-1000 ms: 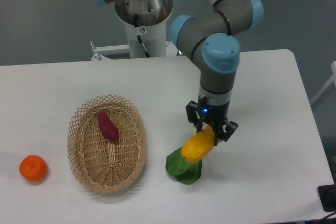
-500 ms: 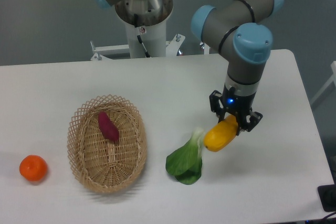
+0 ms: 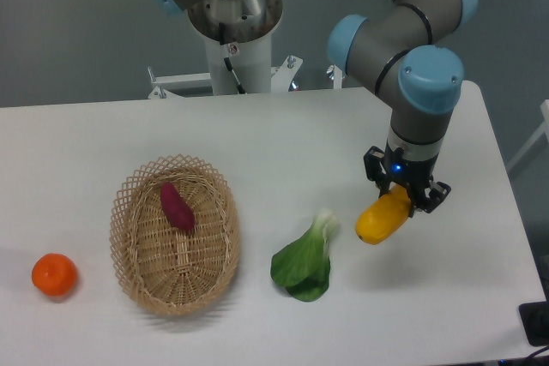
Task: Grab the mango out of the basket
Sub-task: 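Carry the held mango up and away from the basket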
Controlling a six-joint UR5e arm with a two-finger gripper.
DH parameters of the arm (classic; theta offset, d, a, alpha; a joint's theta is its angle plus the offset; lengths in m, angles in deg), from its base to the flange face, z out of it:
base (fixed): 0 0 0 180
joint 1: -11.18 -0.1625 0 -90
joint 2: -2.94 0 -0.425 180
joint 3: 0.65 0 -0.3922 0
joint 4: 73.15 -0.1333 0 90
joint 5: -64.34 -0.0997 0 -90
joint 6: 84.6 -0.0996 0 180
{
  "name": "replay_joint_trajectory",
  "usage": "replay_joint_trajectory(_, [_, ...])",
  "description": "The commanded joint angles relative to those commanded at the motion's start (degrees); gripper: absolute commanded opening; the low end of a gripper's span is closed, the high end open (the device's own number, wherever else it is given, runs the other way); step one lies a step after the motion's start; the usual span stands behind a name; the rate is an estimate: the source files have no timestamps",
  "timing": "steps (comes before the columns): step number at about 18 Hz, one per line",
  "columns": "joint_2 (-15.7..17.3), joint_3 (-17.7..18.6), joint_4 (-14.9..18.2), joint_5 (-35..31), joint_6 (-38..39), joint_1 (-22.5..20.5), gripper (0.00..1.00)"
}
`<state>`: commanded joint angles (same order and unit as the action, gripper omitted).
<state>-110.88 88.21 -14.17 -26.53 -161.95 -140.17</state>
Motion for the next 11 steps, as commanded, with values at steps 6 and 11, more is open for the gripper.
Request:
replay_joint_trajectory(6, [-0.2,-0.1,-0.2,-0.2,0.0,0.0,0.30])
replay_joint_trajectory(11, [-0.4,-0.3,-0.3,-0.1,-0.1,0.0,0.30])
